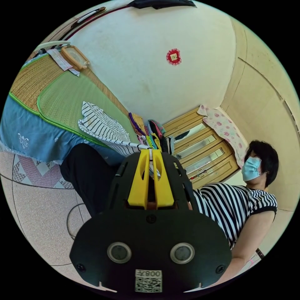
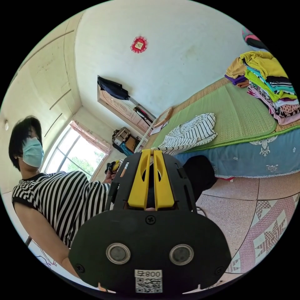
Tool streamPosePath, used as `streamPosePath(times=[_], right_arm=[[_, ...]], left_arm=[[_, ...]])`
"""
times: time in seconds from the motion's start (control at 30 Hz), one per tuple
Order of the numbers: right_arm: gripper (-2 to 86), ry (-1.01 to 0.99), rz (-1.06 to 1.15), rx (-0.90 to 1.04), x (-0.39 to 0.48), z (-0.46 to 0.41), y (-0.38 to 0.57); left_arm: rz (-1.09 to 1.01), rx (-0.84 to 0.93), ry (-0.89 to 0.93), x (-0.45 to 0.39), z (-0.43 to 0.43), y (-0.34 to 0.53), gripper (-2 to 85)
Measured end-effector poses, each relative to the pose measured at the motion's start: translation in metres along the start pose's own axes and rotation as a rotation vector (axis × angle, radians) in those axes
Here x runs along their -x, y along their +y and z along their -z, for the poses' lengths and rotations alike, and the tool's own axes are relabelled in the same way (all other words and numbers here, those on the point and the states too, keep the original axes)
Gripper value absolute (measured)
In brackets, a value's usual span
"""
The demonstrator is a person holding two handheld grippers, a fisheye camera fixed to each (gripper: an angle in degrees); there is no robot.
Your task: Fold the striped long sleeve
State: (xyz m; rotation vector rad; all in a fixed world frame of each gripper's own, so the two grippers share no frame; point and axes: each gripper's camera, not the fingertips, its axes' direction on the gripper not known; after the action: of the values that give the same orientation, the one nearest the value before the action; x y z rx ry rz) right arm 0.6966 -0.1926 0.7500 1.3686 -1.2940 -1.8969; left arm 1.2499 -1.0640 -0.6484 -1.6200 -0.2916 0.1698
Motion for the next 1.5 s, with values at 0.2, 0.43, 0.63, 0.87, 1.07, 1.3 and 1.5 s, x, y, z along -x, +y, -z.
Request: streamPosePath(times=[0.2, 0.43, 0.63, 0.87, 1.07, 1.3, 1.5], right_arm=[[1.4, -0.016, 0.004, -0.005, 0.003, 0.006, 0.003], [1.1, -0.028, 0.004, 0.001, 0.003, 0.005, 0.004], [1.2, -0.023, 0.005, -0.006, 0.004, 0.01, 0.006], [1.2, -0.025, -0.025, -0.008, -0.009, -0.003, 0.006], [1.3, -0.024, -0.05, -0.005, -0.019, -0.013, 0.003], [1.2, -0.025, -0.056, -0.02, -0.027, -0.02, -0.009], [1.2, -0.02, -0.056, -0.014, -0.039, -0.034, -0.032]], left_arm=[[0.005, -0.01, 0.019, 0.003, 0.008, 0.0, 1.3], [0.014, -0.019, 0.039, 0.011, 0.009, 0.002, 1.3], [0.03, -0.042, 0.061, 0.021, 0.008, 0.003, 1.3], [0.058, -0.042, 0.071, 0.04, -0.004, -0.007, 1.3], [0.061, -0.037, 0.089, 0.053, -0.021, -0.026, 1.4], [0.06, -0.052, 0.108, 0.069, -0.042, -0.061, 1.4], [0.047, -0.038, 0.105, 0.083, -0.068, -0.104, 1.3]])
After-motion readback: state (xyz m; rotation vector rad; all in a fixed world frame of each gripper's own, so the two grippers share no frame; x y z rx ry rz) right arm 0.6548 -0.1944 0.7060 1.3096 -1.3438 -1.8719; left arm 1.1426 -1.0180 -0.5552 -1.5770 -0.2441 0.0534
